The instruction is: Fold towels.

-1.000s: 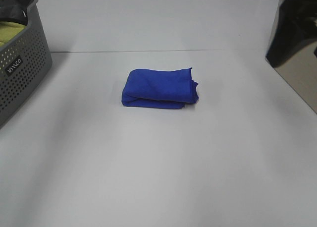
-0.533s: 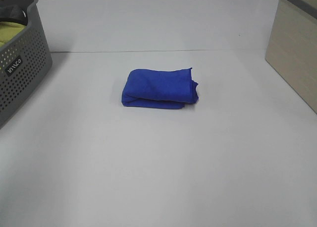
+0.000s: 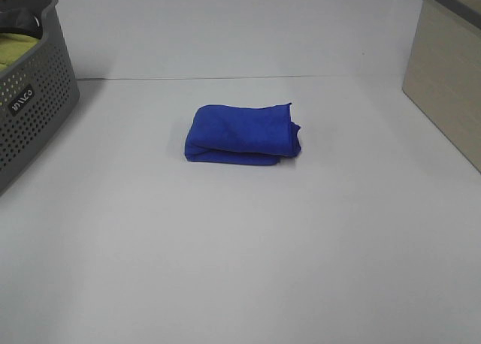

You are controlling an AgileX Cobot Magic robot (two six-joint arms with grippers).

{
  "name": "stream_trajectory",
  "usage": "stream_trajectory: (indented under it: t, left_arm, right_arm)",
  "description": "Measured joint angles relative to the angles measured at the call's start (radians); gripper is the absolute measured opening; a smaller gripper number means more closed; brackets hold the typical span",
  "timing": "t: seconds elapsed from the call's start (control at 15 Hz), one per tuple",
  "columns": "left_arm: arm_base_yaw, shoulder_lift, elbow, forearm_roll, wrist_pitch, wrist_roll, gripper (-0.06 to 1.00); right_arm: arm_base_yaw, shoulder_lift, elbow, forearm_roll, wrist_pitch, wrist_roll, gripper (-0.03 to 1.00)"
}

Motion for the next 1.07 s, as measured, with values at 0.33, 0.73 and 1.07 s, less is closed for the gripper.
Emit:
stream_trajectory:
  t: [0.33,0.73,1.07]
  left_arm:
    - [0.000,-0.044,0.034,-0.072,-0.003,0.051,0.62]
    - [0.000,-0.044,0.035,-0.063,-0.005,0.054,0.62]
    - [0.053,-0.138,0.035,-0.060,-0.010,0.055,0.62]
  right_arm:
    - [0.000,-0.005,0.001,0.008,-0.018,0.000,0.84]
    - [0.000,-0.005,0.001,0.008,-0.018,0.000,0.84]
    - [-0.163,-0.050,0.001,0.015,-0.019,0.000,0.84]
